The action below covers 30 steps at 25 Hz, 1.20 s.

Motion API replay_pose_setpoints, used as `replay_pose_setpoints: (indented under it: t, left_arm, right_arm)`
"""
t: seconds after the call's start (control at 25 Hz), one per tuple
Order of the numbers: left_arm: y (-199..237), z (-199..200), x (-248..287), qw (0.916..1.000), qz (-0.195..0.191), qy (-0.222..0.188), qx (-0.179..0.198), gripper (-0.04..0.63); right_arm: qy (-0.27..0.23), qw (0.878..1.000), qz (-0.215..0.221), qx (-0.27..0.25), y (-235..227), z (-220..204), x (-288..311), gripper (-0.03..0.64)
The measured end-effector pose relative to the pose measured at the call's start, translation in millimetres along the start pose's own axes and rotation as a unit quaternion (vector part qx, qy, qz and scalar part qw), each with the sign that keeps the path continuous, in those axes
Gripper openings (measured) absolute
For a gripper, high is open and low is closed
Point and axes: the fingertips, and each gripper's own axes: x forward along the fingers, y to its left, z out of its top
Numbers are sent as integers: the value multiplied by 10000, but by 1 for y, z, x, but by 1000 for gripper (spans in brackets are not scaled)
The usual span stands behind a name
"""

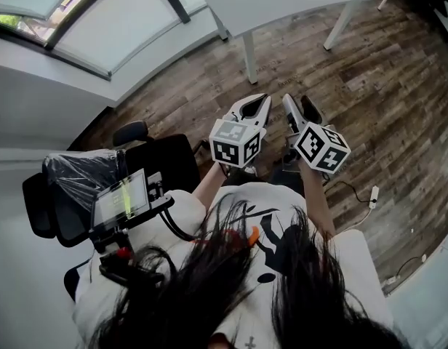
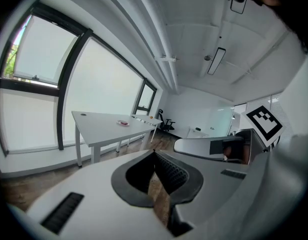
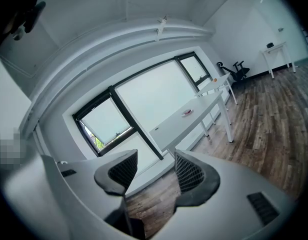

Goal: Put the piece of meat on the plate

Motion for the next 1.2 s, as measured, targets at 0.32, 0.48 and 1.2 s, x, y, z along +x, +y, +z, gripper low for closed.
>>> replay_pose_setpoints:
  t: [0.32, 0.48, 1.2]
  left_arm:
    - [12, -2, -36, 9998, -97, -114, 136, 6]
    - [12, -1, -34, 9998, -102, -116, 142, 6]
    - [9, -2, -34, 9999, -115, -126, 29, 6]
  right_arm:
    - [-203, 9997, -148, -59, 23, -18, -13, 238]
    - [-198, 9996, -186, -97, 20, -15, -14, 238]
    - [-127, 9995, -233, -165, 18, -14, -16, 238]
